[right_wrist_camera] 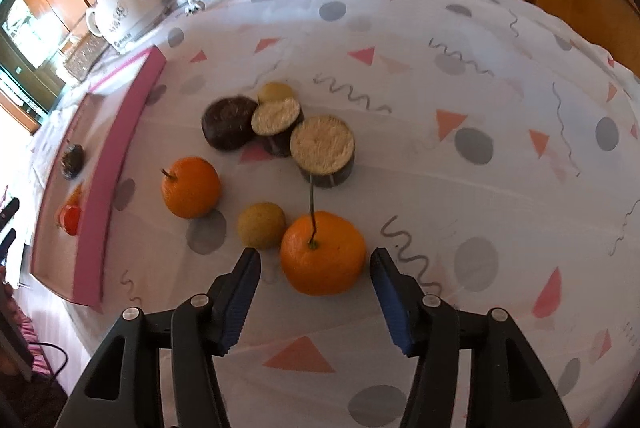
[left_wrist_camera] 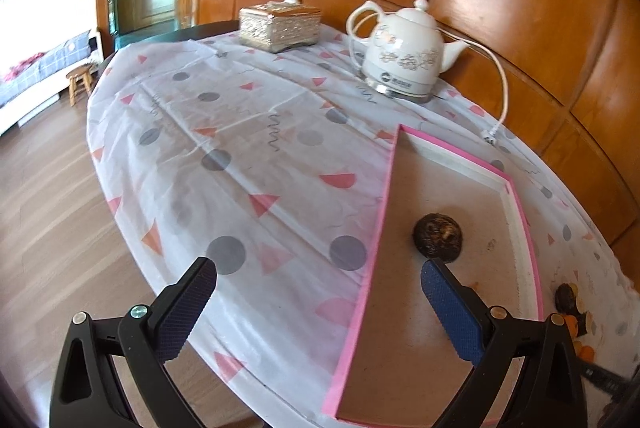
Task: Organize fruits
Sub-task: 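Reach the right tool to the stemmed orange and grasp it, then carry the orange with the right tool into the tray and release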
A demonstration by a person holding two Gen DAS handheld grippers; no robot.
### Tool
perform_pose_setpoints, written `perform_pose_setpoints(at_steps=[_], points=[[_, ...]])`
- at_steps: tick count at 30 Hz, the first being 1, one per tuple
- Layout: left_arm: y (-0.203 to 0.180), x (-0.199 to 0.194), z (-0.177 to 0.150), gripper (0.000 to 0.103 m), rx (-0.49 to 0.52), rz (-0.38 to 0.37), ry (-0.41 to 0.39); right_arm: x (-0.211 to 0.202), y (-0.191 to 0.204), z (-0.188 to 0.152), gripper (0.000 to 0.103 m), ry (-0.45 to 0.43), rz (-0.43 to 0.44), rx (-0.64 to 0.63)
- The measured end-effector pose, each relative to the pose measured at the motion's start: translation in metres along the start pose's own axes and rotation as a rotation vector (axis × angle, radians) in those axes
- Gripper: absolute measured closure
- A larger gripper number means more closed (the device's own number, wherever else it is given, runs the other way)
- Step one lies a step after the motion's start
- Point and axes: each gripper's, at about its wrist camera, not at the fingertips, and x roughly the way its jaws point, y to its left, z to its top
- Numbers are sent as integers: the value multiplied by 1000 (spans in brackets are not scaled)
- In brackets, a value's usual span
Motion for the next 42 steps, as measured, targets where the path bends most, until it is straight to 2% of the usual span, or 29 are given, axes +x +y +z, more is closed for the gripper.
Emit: perform_pose_setpoints(at_steps=[1,2,11,20,25,31,36,42], points=[[1,1,0,0,-5,2,6,-1,3,-2,58,-17,-23,-18],[2,2,-1,0,-6,4,9,-2,5,-3,62,-25,-38,-31],[4,4,-1,0,-20,0,18,-19,10,-11,64,-65,-22,-49],[3,2,-1,0,-16,-10,15,-45,70,-5,64,-132,135,-170],[4,2,-1,0,-17,-10,17,-40,131,-4,64,-115,236,-283],[6,5,-1,0,-22,-8,24,-29,181,-5,64,-90,288,-369],[7,8,-2,0,-25,-7,30,-11,206,-4,61,-52,296,-401],[7,9,-2,0,-23,-7,32,4,209,-8,61,-25,287,-391]])
